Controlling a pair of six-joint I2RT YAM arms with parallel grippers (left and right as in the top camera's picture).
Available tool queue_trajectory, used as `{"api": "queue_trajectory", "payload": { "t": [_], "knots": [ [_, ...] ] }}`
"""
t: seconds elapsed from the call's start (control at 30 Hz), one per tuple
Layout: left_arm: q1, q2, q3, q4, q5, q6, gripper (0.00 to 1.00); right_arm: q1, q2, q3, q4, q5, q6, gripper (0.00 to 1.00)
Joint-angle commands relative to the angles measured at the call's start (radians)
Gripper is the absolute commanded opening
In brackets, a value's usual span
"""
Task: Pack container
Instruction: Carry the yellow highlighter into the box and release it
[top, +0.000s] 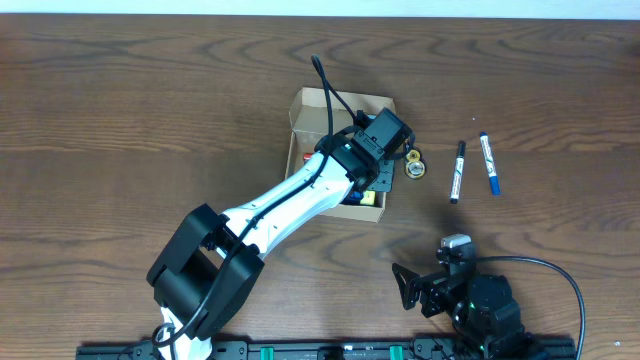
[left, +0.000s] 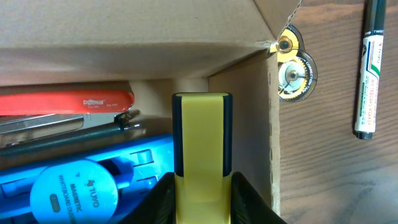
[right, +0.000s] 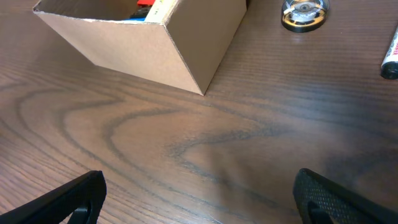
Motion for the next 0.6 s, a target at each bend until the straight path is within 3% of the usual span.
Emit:
{"api": "queue_trajectory", "payload": {
  "t": [0.0, 0.3, 0.47, 0.57],
  "knots": [
    [-0.005, 0.012, 0.012, 0.002, 0.007, -0.008, 0.38, 0.01, -0.006, -0.011, -0.001, -0.004, 0.013, 0.99],
    [-0.003, 0.012, 0.012, 0.002, 0.006, -0.002, 0.4, 0.01, -0.006, -0.011, -0.001, -0.004, 0.013, 0.99],
    [0.009, -0.006, 0.028, -0.013, 0.006, 0.097, 0.31, 0.01, -0.006, -0.011, -0.001, -0.004, 0.013, 0.99],
    [0.023, -0.043, 0.063, -0.069, -0.021, 0.137, 0.32, 0.01, -0.006, -0.011, -0.001, -0.004, 0.013, 0.99]
  ]
}}
